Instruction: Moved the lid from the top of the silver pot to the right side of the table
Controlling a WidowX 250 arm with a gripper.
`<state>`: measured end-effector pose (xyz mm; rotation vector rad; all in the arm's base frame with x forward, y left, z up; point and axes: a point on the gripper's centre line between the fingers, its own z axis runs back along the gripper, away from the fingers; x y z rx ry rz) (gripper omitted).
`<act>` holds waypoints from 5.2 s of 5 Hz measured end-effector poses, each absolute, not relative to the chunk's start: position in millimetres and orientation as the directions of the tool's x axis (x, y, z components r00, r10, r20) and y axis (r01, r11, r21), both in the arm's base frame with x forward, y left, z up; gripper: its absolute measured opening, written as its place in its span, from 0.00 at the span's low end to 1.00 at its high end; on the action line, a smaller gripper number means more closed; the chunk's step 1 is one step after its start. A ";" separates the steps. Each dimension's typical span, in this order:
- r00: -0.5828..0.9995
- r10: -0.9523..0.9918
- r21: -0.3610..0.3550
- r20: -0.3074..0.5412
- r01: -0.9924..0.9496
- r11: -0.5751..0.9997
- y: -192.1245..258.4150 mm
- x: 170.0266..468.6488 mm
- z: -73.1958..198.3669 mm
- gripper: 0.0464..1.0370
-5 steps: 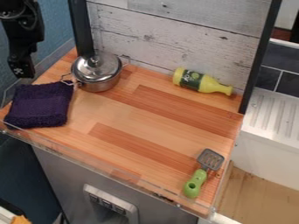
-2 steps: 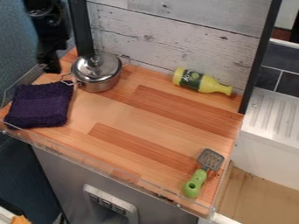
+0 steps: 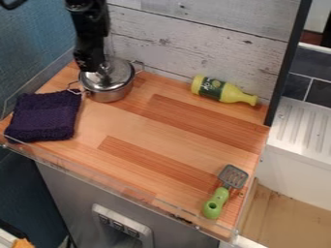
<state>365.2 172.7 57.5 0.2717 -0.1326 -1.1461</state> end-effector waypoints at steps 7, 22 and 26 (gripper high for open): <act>0.376 -0.923 0.251 -0.080 0.904 0.346 170.8 383.9 35.3 0.24; -0.161 -0.987 0.180 -0.023 0.970 -0.162 -77.3 373.1 11.1 0.90; -0.157 -0.988 0.270 0.007 0.951 -0.149 -64.5 375.4 62.7 0.96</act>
